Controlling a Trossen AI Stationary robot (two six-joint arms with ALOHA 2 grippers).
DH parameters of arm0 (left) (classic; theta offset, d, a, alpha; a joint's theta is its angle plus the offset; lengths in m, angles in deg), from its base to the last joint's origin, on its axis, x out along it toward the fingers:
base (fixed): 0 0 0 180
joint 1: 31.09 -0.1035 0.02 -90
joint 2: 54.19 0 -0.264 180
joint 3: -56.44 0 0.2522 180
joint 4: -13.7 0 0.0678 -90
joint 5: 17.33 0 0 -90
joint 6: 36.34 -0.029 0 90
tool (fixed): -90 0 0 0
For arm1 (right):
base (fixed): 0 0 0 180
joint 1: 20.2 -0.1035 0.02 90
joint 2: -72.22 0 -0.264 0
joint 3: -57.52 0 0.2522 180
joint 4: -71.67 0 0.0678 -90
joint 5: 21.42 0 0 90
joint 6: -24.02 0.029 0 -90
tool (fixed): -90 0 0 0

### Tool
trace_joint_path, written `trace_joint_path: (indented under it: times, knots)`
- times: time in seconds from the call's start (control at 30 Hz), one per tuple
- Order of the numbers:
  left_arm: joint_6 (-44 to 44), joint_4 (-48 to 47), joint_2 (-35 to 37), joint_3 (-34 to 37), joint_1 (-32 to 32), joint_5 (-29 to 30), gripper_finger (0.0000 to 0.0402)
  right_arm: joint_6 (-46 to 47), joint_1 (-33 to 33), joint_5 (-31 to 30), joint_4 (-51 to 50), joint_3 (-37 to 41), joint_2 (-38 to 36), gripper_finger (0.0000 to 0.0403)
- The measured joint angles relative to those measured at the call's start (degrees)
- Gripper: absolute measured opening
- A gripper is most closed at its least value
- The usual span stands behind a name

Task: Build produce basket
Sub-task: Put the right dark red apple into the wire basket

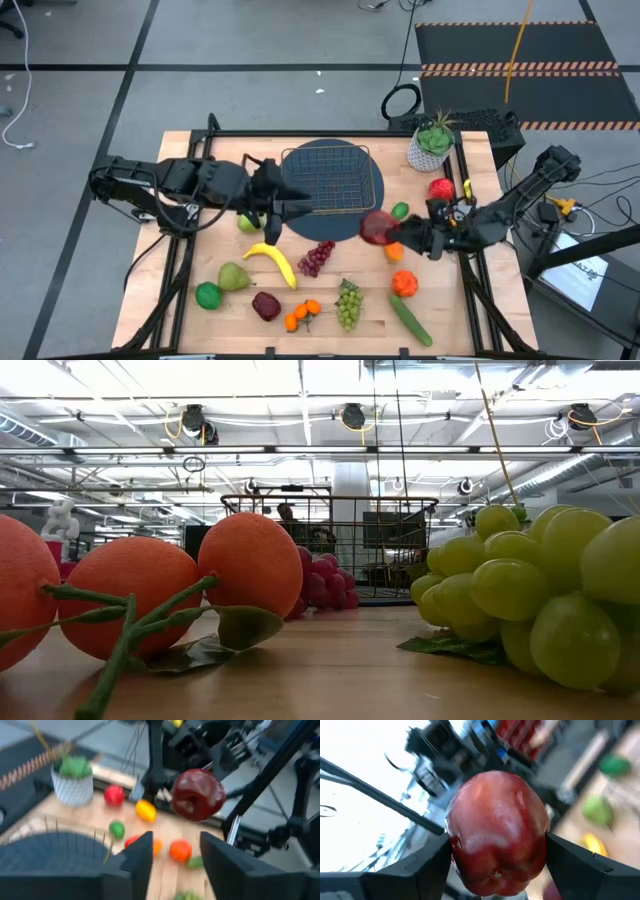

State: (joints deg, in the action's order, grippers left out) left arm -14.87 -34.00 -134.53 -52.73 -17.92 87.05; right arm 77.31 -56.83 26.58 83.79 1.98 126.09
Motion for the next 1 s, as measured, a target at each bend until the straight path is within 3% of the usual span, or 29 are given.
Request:
trace_joint_path:
  times: [0.13,0.23,0.57,0.8,1.0]
  knots:
    - [-3.07,6.60,-0.78,-0.07,-1.15,0.19,0.0223,-10.63,2.30,0.05,7.69,0.00,0.03,0.0284]
    - [-5.41,9.80,-1.47,0.00,-1.80,-0.23,0.0227,-15.17,3.86,1.58,10.72,0.00,0.02,0.0284]
    - [-5.74,20.59,-7.75,0.07,-5.92,-12.77,0.0168,-16.73,7.87,5.58,10.78,0.00,0.07,0.0284]
    - [-5.87,23.06,-9.71,0.00,-8.15,-13.34,0.0134,-16.56,8.91,7.78,10.71,0.00,0.07,0.0284]
    - [-5.95,24.71,-10.68,-0.03,-10.90,-18.70,0.0122,-16.91,8.93,7.78,10.71,0.00,0.07,0.0284]
